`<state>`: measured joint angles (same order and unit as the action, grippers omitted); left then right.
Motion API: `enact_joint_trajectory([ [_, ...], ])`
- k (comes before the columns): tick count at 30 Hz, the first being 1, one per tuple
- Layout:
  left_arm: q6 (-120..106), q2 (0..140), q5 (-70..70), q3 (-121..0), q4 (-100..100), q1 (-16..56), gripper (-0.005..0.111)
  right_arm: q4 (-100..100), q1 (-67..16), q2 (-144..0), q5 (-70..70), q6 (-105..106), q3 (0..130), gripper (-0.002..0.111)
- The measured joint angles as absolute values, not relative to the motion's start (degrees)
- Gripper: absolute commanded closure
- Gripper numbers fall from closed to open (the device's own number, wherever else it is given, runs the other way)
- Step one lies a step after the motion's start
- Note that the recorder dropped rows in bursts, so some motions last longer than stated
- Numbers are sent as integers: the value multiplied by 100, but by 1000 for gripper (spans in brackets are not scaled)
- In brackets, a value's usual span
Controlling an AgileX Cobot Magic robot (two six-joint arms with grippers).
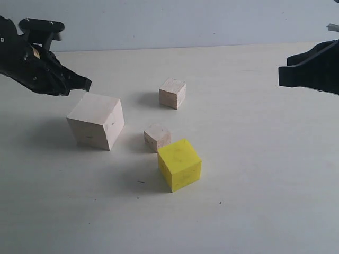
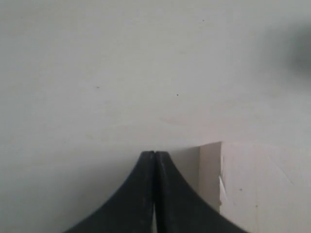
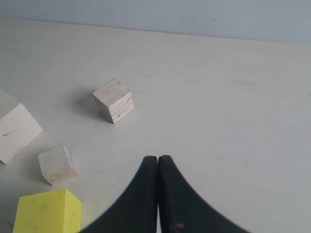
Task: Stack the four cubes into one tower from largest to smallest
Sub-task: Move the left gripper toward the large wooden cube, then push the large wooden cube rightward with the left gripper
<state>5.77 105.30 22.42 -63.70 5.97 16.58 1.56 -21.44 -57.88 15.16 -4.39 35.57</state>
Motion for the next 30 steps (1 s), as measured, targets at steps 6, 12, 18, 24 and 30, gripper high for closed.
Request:
enact_joint_trajectory([
  [6, 577, 10827, 2307, -6379, 558, 1670, 107, 173, -2144, -5788, 1516, -439, 3557, 108],
  [12, 587, 10839, 2475, -6379, 546, 2025, 107, 310, -2144, -5788, 1516, -449, 3557, 108],
  [18, 599, 10839, 2666, -6379, 452, 2229, 107, 319, -2144, -5788, 1516, -449, 3557, 108],
  [24, 599, 10839, 2823, -6275, 170, 2395, 107, 319, -2144, -5788, 1516, -449, 3557, 108],
  [30, 599, 10839, 2847, -6263, 0, 2836, 107, 319, -2144, -5788, 1516, -449, 3557, 108],
])
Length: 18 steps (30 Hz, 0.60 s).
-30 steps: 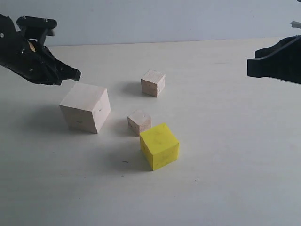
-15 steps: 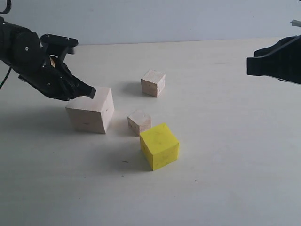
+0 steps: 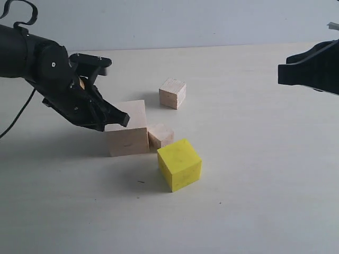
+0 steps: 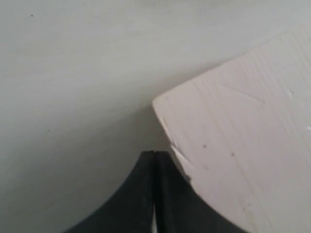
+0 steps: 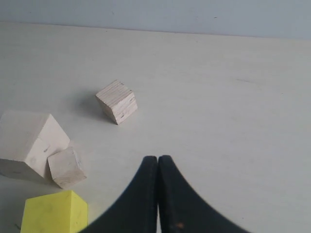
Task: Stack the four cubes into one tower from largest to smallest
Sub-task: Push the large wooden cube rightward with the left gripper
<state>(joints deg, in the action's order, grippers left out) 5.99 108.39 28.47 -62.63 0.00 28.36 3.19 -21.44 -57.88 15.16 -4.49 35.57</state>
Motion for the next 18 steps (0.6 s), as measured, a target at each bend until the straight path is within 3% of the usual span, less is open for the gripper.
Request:
enact_joint_trajectory([
  [18, -317, 10839, 2708, -6263, -883, 2901, 107, 379, -2144, -5788, 1516, -449, 3557, 108],
])
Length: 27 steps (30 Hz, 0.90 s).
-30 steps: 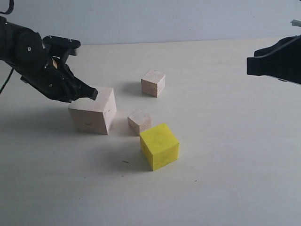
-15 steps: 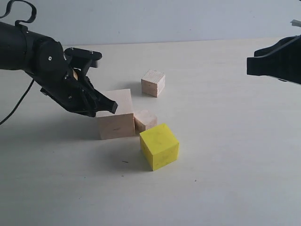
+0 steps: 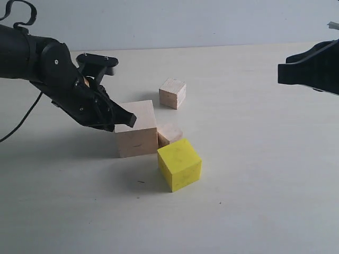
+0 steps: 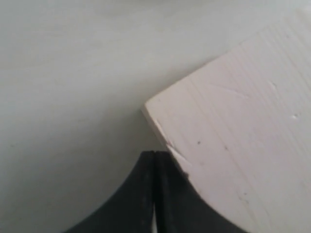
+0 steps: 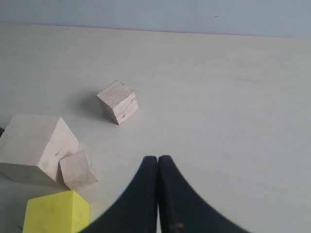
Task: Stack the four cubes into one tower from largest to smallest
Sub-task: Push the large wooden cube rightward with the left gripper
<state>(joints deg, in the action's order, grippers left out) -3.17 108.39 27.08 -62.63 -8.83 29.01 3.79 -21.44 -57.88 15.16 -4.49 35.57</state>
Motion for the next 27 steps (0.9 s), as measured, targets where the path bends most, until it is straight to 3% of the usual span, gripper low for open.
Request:
enact_joint_trajectory([
  [27, -938, 10973, 2470, -6263, -1346, 2901, 107, 414, -2144, -5788, 1516, -449, 3557, 108],
])
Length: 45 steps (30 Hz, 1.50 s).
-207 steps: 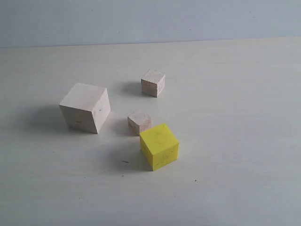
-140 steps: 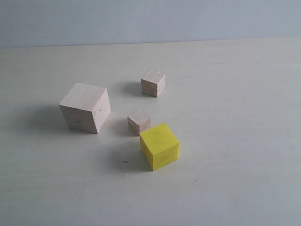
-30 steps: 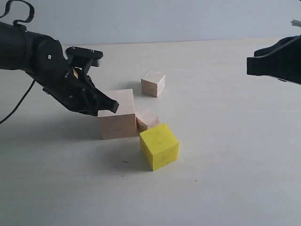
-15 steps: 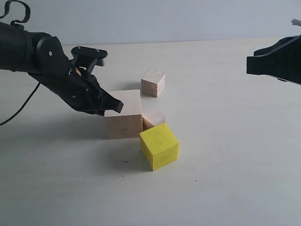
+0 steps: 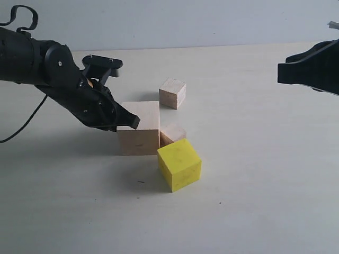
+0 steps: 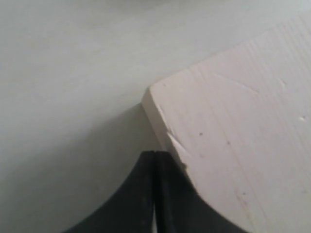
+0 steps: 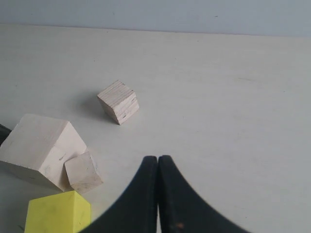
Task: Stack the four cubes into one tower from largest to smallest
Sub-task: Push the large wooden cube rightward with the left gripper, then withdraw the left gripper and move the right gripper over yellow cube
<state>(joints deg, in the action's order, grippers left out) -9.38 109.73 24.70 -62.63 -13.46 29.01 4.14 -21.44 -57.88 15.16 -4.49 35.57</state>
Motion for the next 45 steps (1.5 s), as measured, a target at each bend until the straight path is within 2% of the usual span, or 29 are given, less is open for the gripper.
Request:
enact_joint_trajectory([
  [27, -938, 10838, 2751, -6263, -1480, 2901, 107, 414, -2144, -5788, 1516, -449, 3557, 108],
  [37, -378, 9284, 3155, -6263, -612, 2760, 107, 414, -2144, -5788, 1539, -449, 3557, 108],
  [45, -104, 7246, 3136, -5846, -226, 2760, 107, 803, -2390, -5788, 1803, -68, 3557, 108],
])
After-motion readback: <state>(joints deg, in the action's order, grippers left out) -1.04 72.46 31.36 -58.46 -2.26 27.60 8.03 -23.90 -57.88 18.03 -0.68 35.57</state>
